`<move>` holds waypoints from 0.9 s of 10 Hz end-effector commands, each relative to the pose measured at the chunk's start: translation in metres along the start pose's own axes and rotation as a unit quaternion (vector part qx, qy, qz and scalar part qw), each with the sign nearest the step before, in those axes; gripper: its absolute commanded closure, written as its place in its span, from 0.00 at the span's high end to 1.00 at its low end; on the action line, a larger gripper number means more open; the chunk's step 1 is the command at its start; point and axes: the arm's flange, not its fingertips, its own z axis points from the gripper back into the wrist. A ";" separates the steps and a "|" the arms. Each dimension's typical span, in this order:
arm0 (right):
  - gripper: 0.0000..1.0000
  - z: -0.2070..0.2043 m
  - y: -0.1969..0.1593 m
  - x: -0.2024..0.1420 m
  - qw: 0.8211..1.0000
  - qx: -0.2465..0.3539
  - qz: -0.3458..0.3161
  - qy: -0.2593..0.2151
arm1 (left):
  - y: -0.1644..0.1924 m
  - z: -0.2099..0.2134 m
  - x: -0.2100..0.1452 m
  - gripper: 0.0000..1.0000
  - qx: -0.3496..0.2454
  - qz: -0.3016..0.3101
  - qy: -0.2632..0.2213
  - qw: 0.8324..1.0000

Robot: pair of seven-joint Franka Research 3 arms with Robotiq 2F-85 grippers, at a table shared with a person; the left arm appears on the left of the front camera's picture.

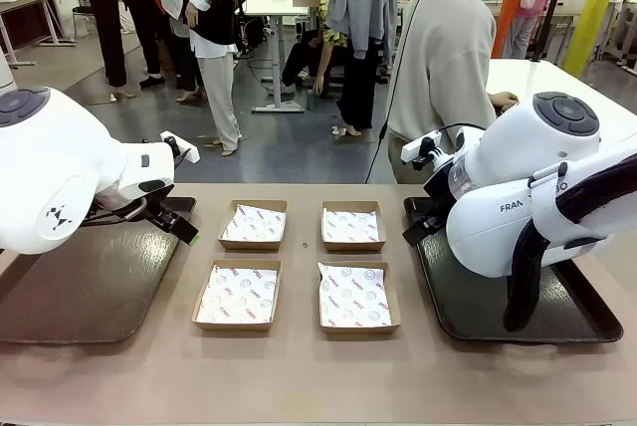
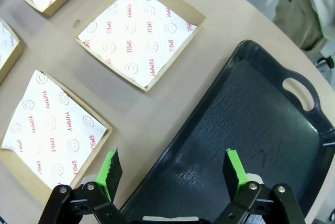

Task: Individually package the donuts and arrange them on the tray.
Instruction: Pick up one Paper togo box.

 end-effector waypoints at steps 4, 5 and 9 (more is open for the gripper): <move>1.00 0.087 0.013 -0.066 0.989 0.006 0.013 0.147 | 0.003 0.080 -0.089 1.00 -0.023 -0.035 0.084 0.996; 1.00 0.103 0.014 -0.082 0.982 0.002 0.009 0.188 | -0.003 0.098 -0.105 1.00 -0.041 -0.045 0.103 0.993; 1.00 0.128 0.016 -0.119 0.976 0.030 -0.026 0.214 | -0.014 0.133 -0.140 1.00 -0.090 -0.027 0.123 0.988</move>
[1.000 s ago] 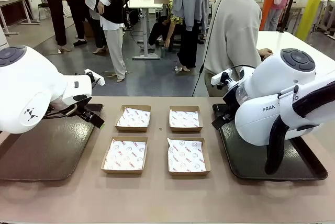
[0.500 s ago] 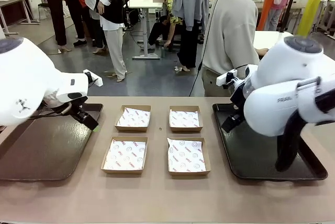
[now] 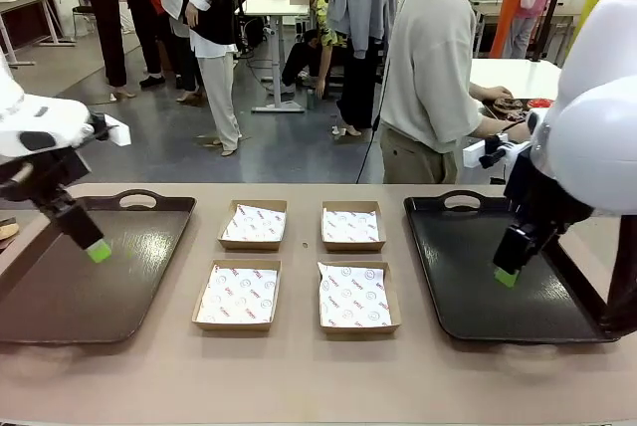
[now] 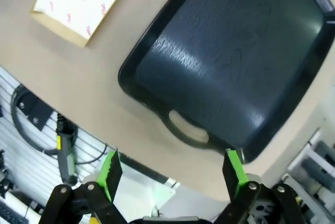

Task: Individually package the donuts and arrange them on the tray.
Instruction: Pick up one Paper togo box.

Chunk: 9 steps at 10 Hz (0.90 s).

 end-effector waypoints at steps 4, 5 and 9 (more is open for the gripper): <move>1.00 -0.009 0.000 0.010 1.000 -0.002 0.004 -0.004 | 0.004 -0.018 0.012 1.00 0.008 -0.003 -0.001 1.000; 1.00 -0.003 0.000 0.003 1.000 -0.001 0.001 -0.001 | 0.000 -0.008 0.006 1.00 0.004 -0.002 0.003 1.000; 1.00 -0.026 -0.098 -0.053 0.841 0.435 -0.178 -0.269 | 0.068 -0.017 -0.014 1.00 -0.424 0.231 -0.239 0.842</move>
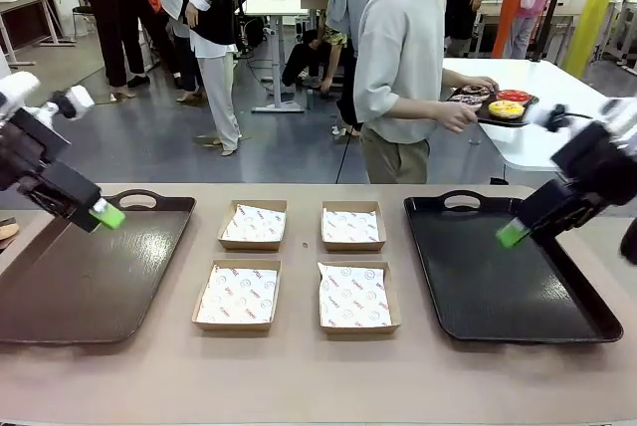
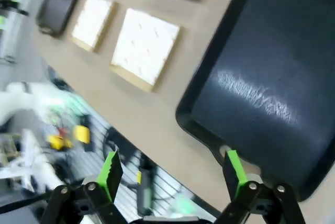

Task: Individually package the donuts and arrange them on the tray.
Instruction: Pick up one Paper togo box.

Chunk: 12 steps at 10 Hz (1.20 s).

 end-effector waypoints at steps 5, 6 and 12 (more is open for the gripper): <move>1.00 0.011 -0.121 -0.103 0.901 0.331 -0.191 -0.207 | 0.076 0.042 -0.058 1.00 -0.298 0.230 -0.225 0.898; 1.00 0.018 -0.129 -0.117 0.897 0.326 -0.206 -0.215 | 0.083 0.052 -0.070 1.00 -0.290 0.242 -0.231 0.897; 1.00 0.031 -0.136 -0.142 0.903 0.303 -0.220 -0.209 | 0.107 0.079 -0.118 1.00 -0.229 0.290 -0.201 0.907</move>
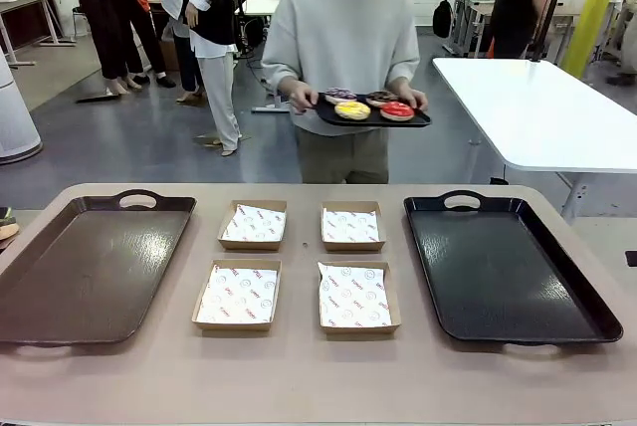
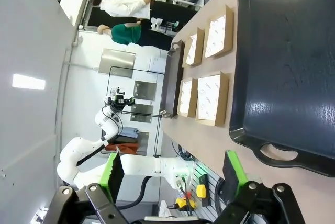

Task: Individually package the donuts and arrange them on the tray.
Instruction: Pick up one Paper togo box.

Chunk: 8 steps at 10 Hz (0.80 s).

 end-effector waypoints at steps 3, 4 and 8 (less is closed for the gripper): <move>1.00 -0.003 0.002 0.001 1.000 -0.003 0.002 0.005 | 0.001 0.004 -0.003 1.00 0.008 0.003 0.003 1.000; 1.00 -0.003 0.002 0.001 1.000 -0.003 0.002 0.005 | 0.001 0.004 -0.003 1.00 0.008 0.003 0.003 1.000; 1.00 -0.003 0.002 0.001 1.000 -0.003 0.002 0.005 | 0.001 0.004 -0.003 1.00 0.008 0.003 0.003 1.000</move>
